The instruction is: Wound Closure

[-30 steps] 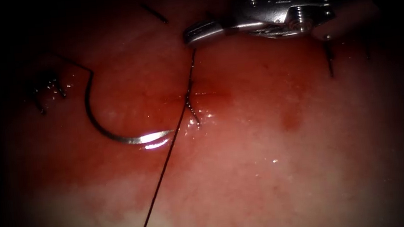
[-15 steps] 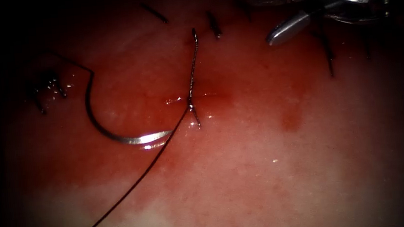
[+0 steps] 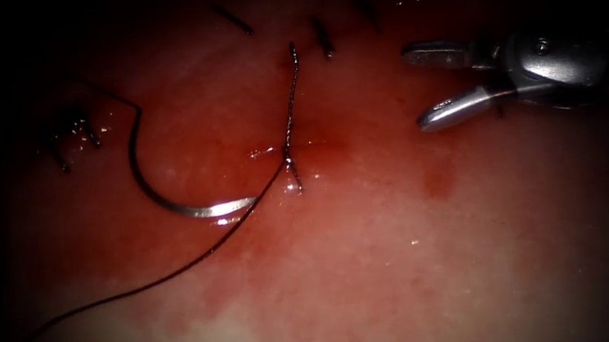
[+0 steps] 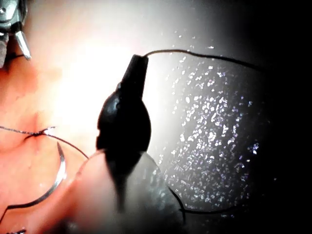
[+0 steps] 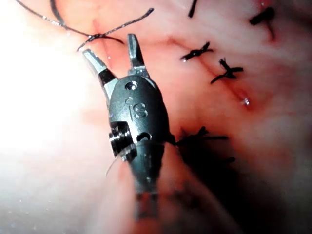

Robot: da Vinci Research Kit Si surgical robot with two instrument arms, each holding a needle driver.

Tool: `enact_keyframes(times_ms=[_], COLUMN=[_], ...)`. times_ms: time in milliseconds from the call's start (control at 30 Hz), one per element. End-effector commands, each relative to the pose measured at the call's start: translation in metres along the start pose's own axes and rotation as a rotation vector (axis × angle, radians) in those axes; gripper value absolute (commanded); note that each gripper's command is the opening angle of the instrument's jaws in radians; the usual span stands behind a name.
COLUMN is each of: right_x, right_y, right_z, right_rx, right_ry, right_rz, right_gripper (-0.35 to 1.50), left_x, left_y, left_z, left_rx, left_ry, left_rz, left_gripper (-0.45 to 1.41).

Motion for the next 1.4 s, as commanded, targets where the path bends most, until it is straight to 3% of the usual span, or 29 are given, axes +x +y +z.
enact_keyframes(times_ms=[33,200,233,400,567,600,633,667,700,733,767,867,1067,1133,1167,1200,1233,1300,1367,1400], right_x=[-0.0008,-0.0008,-0.0013,-0.0029,-0.0035,-0.0035,-0.0035,-0.0034,-0.0034,-0.0034,-0.0035,-0.0035,-0.0036,-0.0037,-0.0037,-0.0038,-0.0038,-0.0039,-0.004,-0.0041], right_y=[-0.0011,-0.0013,-0.0018,-0.0036,-0.0038,-0.0038,-0.0038,-0.0037,-0.0037,-0.0037,-0.0038,-0.0038,-0.004,-0.004,-0.004,-0.0041,-0.0041,-0.0041,-0.0041,-0.0041], right_z=[0.0008,0.0005,0.0005,0.0004,-0.0001,-0.0002,-0.0002,-0.0002,-0.0002,-0.0002,-0.0002,-0.0002,0.0001,0.0001,0.0002,0.0002,0.0002,0.0003,0.0003,0.0004], right_rx=[0.003,0.002,0.001,0.033,0.038,0.038,0.039,0.038,0.038,0.038,0.039,0.04,0.036,0.039,0.038,0.039,0.039,0.038,0.038,0.039], right_ry=[0.001,0.001,0.002,-0.022,-0.02,-0.02,-0.02,-0.02,-0.021,-0.021,-0.02,-0.023,-0.022,-0.021,-0.021,-0.023,-0.023,-0.023,-0.023,-0.028], right_rz=[-0.004,-0.035,-0.047,-0.075,-0.084,-0.084,-0.083,-0.082,-0.082,-0.082,-0.083,-0.084,-0.085,-0.086,-0.087,-0.088,-0.088,-0.089,-0.09,-0.092], right_gripper=[0.81,0.81,0.91,0.93,0.93,0.93,0.93,0.93,0.93,0.93,0.93,0.93,0.93,0.93,0.93,0.93,0.93,0.93,0.93,0.93], left_x=[-0.0002,0.0009,0.0012,0.0025,0.0032,0.0032,0.0032,0.0031,0.003,0.003,0.0029,0.0027,0.001,0.0006,0.0001,-0.001,-0.001,-0.0032,-0.0039,-0.0056], left_y=[-0.0003,-0.0037,-0.0048,-0.007,-0.008,-0.0078,-0.0075,-0.0063,-0.0057,-0.0057,-0.0042,-0.0029,0.0009,0.0012,0.0015,0.0019,0.0019,0.0019,0.0019,0.0019], left_z=[0.0012,0.0028,0.0035,0.0045,0.0045,0.0043,0.0041,0.0034,0.0031,0.0031,0.0018,0.0002,-0.0062,-0.007,-0.008,-0.0092,-0.0092,-0.0098,-0.0097,-0.009], left_rx=[0.0,0.012,0.021,0.055,0.087,0.096,0.106,0.156,0.191,0.191,0.29,0.338,0.339,0.338,0.327,0.306,0.306,0.271,0.264,0.276], left_ry=[0.02,0.079,0.098,0.152,0.145,0.141,0.136,0.11,0.09,0.09,0.026,-0.042,-0.177,-0.19,-0.218,-0.268,-0.268,-0.347,-0.361,-0.353], left_rz=[0.009,0.041,0.045,0.048,0.014,-0.016,-0.058,-0.193,-0.245,-0.245,-0.322,-0.366,-0.444,-0.439,-0.394,-0.331,-0.331,-0.314,-0.323,-0.399], left_gripper=[-0.45,-0.45,-0.45,-0.45,-0.45,-0.16,0.24,0.86,1.06,1.06,1.21,1.21,1.11,1.09,1.01,0.81,0.81,0.42,0.41,0.41])
